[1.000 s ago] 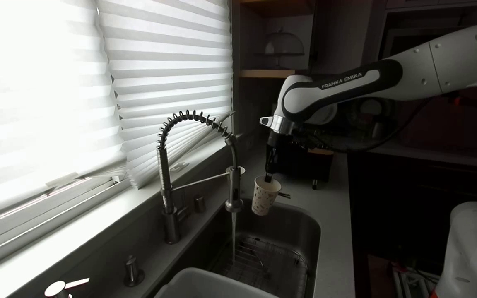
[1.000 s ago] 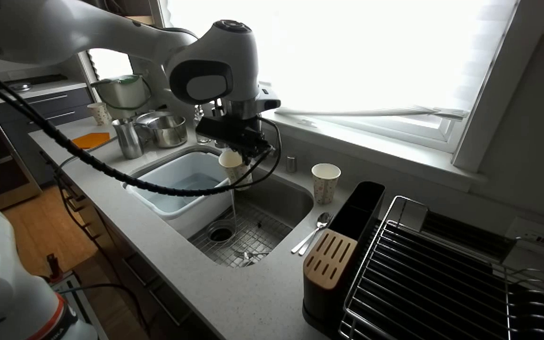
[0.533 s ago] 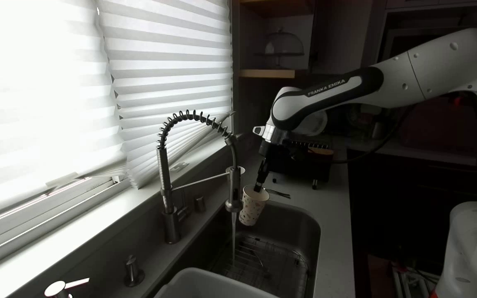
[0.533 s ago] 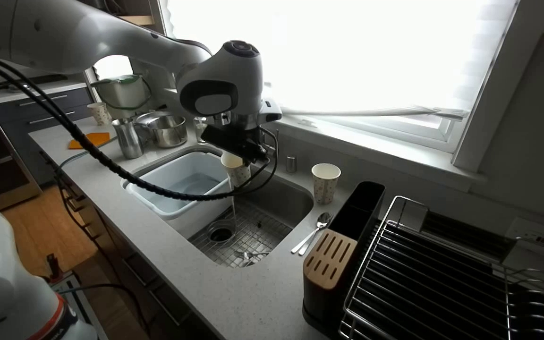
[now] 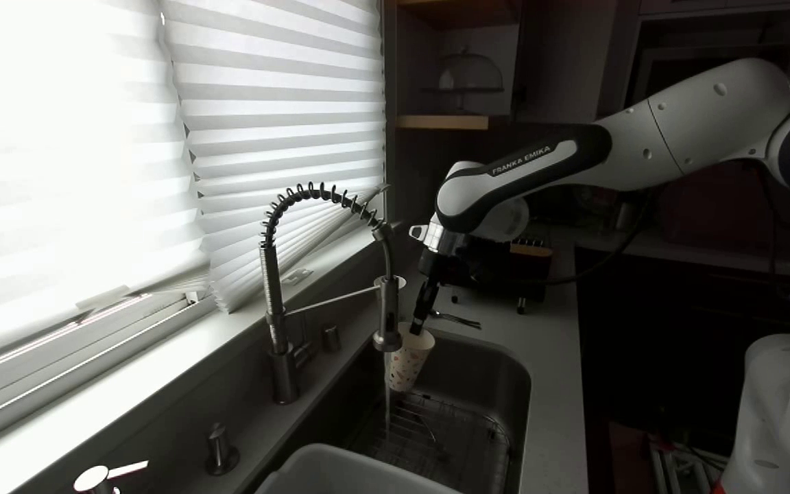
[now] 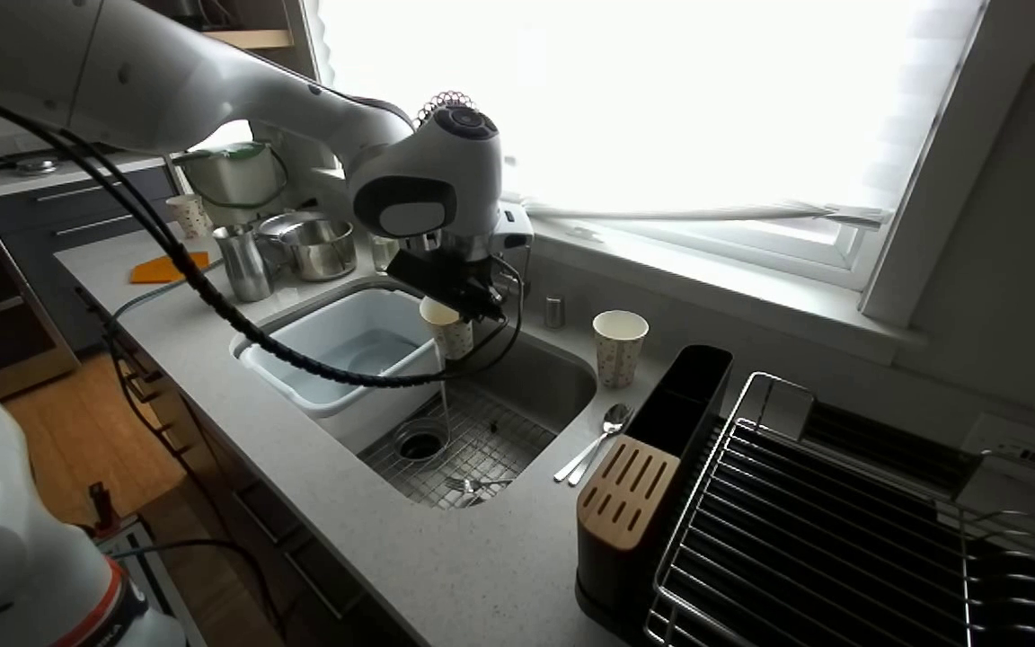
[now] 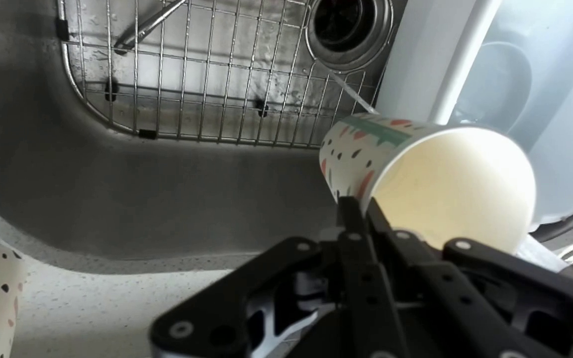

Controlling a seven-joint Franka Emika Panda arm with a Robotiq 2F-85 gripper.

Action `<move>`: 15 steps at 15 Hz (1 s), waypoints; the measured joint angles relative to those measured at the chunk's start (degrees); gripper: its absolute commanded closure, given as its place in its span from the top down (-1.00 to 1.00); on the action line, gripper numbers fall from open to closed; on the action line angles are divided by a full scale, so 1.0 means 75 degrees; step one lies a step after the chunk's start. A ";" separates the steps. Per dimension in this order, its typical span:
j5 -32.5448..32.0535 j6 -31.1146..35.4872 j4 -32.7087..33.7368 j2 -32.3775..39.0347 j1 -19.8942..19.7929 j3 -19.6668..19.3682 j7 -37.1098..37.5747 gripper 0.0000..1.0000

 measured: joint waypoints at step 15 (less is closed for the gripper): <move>0.0552 0.0584 -0.0002 0.0259 0.0001 0.0474 0.0189 -0.98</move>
